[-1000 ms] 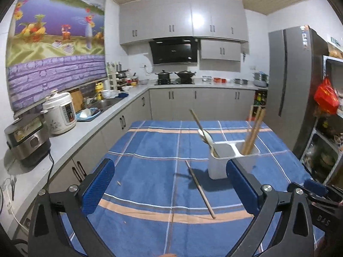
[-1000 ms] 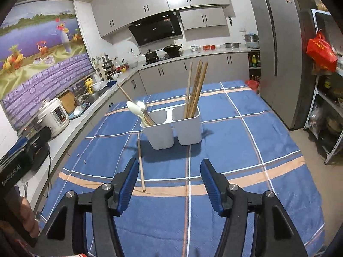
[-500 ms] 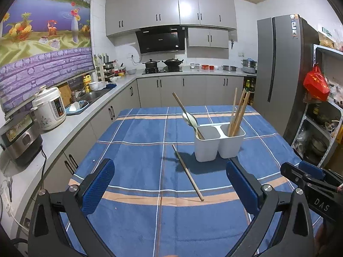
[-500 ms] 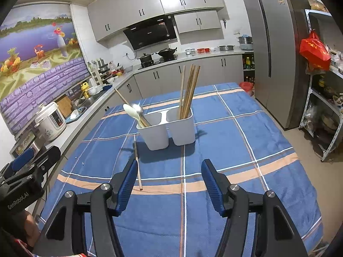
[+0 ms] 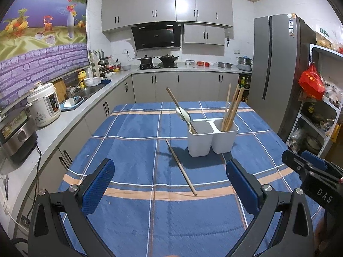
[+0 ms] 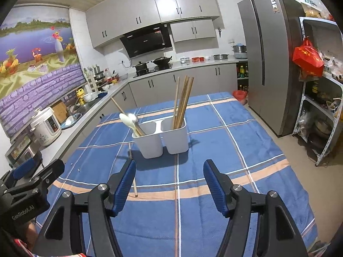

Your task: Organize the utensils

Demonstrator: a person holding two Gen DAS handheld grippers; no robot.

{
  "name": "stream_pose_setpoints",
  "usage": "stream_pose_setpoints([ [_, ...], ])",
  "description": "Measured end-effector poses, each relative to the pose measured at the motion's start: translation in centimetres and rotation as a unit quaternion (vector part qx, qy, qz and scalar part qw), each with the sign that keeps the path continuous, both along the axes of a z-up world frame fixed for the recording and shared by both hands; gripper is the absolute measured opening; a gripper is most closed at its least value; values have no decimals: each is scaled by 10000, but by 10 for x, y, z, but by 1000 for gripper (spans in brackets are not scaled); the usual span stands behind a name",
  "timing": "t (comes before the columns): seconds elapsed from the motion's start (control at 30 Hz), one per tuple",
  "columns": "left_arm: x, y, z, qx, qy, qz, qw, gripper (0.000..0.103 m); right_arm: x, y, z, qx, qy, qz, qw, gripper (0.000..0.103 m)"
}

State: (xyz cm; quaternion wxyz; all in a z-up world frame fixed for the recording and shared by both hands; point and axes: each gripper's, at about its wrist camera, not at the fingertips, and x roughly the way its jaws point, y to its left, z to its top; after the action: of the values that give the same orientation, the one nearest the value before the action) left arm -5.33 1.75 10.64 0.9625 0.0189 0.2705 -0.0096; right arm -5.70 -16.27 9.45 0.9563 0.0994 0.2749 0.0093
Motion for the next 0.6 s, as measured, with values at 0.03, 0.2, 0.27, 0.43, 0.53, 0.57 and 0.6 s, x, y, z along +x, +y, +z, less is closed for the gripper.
stream_pose_setpoints([
  [0.03, 0, -1, 0, -3, 14, -12, 10000, 103, -1, -1, 0, -7, -9, -24, 10000, 71],
  [0.2, -1, -8, -2, 6, 89, -111, 9999, 103, -6, -7, 2, -30, -52, -115, 9999, 72],
  [0.27, -2, -11, -3, 7, 105, -153, 9998, 103, -8, -9, 3, -68, -89, -163, 9998, 72],
  [0.43, -6, -17, -2, 0, 88, -245, 9997, 103, -16, -11, 9, -199, -227, -279, 9992, 73],
  [0.53, -7, -20, -2, -24, 68, -271, 9996, 103, -19, -11, 12, -268, -303, -321, 9987, 73],
  [0.57, -8, -21, -2, -30, 58, -272, 9996, 103, -21, -11, 13, -297, -341, -343, 9984, 73],
  [0.6, -8, -21, -1, -35, 49, -275, 9996, 103, -21, -12, 14, -313, -367, -358, 9982, 73],
])
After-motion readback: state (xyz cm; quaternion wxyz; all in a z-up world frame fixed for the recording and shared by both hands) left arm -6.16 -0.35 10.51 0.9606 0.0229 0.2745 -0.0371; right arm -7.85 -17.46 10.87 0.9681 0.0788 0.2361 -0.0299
